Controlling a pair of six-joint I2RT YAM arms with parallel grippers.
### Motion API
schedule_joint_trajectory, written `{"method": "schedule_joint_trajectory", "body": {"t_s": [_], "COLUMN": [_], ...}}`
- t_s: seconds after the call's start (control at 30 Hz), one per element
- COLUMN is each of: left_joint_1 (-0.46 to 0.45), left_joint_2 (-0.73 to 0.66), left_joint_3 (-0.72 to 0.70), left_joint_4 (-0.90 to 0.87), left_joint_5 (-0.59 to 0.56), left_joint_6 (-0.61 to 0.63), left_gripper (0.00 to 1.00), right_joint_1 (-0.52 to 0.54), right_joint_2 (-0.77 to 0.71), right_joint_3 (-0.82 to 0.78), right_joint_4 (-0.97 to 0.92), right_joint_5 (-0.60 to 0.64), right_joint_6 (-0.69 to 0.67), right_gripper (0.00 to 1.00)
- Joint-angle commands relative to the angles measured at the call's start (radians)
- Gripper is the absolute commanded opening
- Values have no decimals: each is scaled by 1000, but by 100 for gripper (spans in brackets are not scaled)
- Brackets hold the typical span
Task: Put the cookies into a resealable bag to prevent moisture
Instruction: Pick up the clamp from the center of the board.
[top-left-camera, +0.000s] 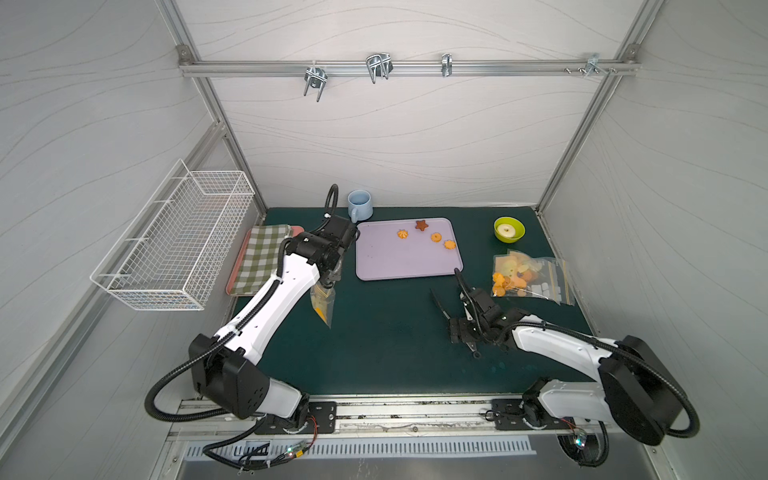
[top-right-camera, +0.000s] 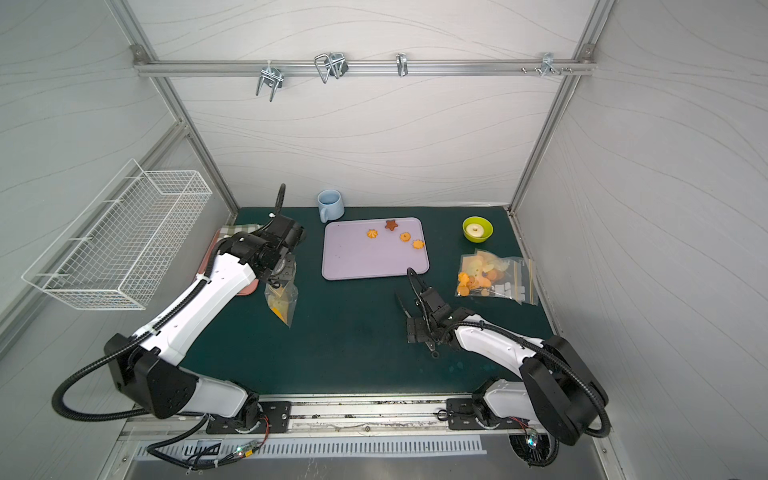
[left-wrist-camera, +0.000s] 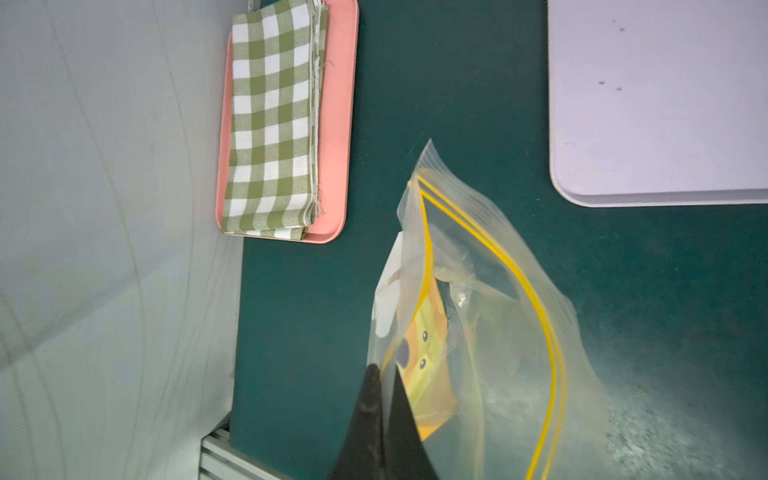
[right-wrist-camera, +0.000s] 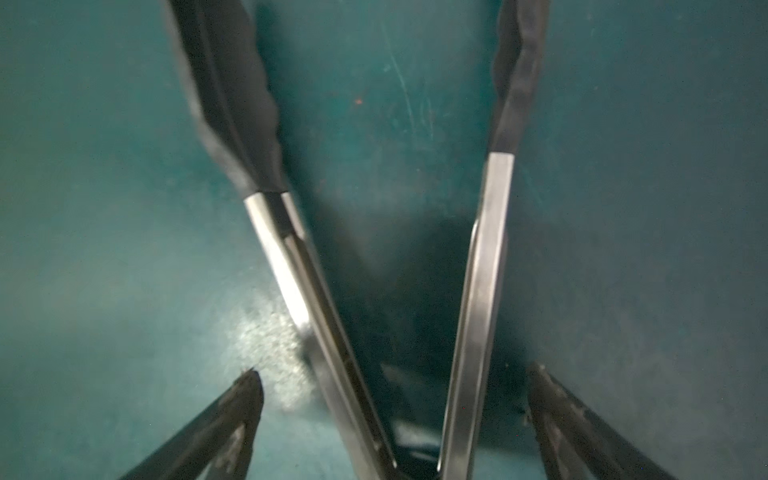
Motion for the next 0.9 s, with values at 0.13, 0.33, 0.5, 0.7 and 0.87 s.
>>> {"method": "schedule_joint_trajectory", "body": {"t_s": [0.13,0.33,0.5,0.7,0.87], "left_joint_1": [-22,-22,-37,-34,-25], "left_joint_2": [53,159,275,225,181], "left_joint_3": [120,125,136,100,59], "left_joint_4": [-174,-221,-188,-27,55], "left_joint_5": [-331,-418,-312,-60,64], "left_joint_6": [-36,-67,-94,-60,-52], "left_gripper": [0,0,0,0,0], "right_joint_1": [7,7,9,37,117], "right_joint_2": [31,45,31,48,104], "right_joint_3": [-2,-6,-37,-57,-79], "right_joint_4": [25,38,88,174,286], "right_joint_5": [29,33,27,54,137], "right_joint_6": [84,89,82,62,25], "right_gripper": [99,99,99,99,97]}}
